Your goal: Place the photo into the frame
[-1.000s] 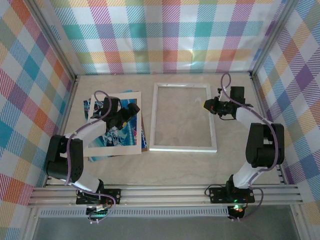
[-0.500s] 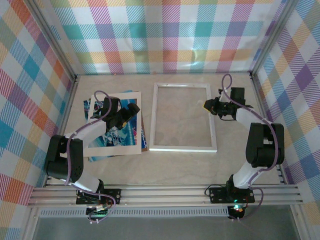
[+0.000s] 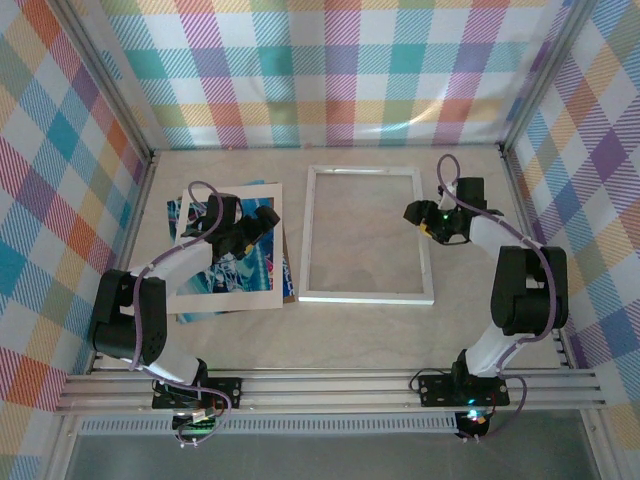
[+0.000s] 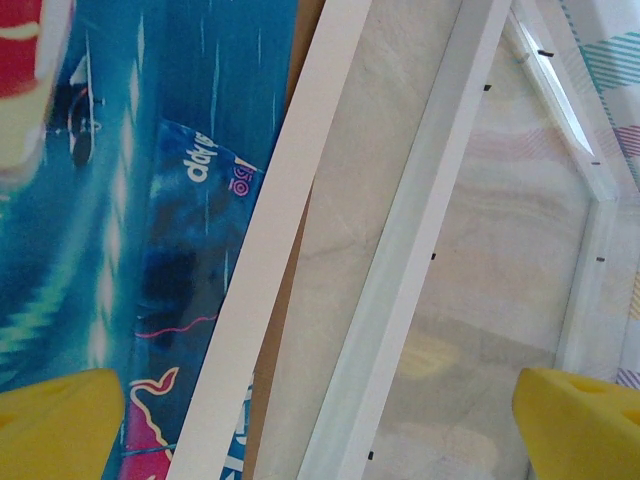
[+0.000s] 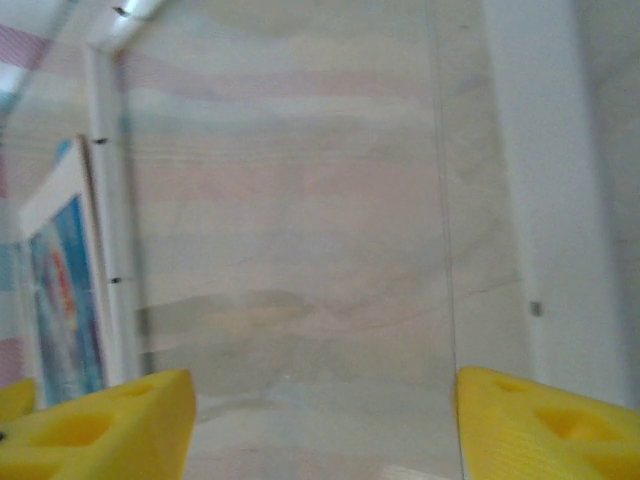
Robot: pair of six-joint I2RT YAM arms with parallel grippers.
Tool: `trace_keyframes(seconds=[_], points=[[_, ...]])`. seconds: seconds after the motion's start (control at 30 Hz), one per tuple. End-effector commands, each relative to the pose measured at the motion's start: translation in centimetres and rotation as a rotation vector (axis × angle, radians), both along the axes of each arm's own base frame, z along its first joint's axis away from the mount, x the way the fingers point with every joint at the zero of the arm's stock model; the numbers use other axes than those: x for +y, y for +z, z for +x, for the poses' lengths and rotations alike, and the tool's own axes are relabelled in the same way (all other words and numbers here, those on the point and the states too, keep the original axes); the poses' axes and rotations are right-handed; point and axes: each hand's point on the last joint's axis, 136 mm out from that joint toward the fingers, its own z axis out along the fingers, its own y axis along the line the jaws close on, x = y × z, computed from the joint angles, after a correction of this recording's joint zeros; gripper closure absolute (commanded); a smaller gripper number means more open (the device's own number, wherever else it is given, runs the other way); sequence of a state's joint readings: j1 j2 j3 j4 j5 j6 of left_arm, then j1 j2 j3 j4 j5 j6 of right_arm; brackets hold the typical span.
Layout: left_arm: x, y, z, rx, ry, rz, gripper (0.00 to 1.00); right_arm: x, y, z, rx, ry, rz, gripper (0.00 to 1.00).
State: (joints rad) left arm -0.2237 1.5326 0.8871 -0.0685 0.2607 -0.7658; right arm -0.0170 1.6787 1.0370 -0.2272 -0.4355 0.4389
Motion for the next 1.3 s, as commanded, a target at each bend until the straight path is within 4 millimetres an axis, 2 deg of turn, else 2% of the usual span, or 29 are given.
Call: trace_keyframes(seconds=[0.0, 0.2, 0.33, 0.4, 0.57, 0.73, 0.87, 1.13, 1.27], points=[[-1.3, 0.0, -0.3, -0.009, -0.052, 0.007, 0.00, -2.5, 0.9, 0.0, -0.001, -0.055, -0.177, 0.22], [-2.5, -0.6, -1.0, 0.009, -0.094, 0.016, 0.00, -6.4, 2.4, -0.2, -0.001, -0.125, -0.408, 0.00], [-3.9, -1.3, -1.8, 0.028, -0.132, 0.013, 0.00, -8.1, 3.1, -0.6, 0.010, -0.159, -0.492, 0.01], [-4.8, -1.5, -2.0, 0.033, -0.153, 0.012, 0.00, -8.3, 3.1, -0.7, 0.013, -0.170, -0.494, 0.01], [-6.9, -2.4, -2.4, 0.058, -0.199, 0.006, 0.00, -8.2, 2.9, -0.7, 0.018, -0.186, -0.426, 0.01], [-9.2, -3.2, -3.2, 0.078, -0.242, -0.009, 0.00, -8.3, 3.7, -0.6, -0.004, -0.209, -0.411, 0.01], [-11.4, -3.0, -3.9, 0.077, -0.284, -0.017, 0.00, -7.9, 4.4, -0.6, -0.021, -0.185, -0.397, 0.01], [-16.2, -3.4, -5.4, 0.089, -0.357, -0.051, 0.00, -6.1, 5.9, -1.0, -0.078, -0.138, -0.302, 0.01], [-17.8, -3.3, -5.9, 0.088, -0.373, -0.083, 0.00, -4.8, 6.6, -1.3, -0.094, -0.115, -0.234, 0.01]])
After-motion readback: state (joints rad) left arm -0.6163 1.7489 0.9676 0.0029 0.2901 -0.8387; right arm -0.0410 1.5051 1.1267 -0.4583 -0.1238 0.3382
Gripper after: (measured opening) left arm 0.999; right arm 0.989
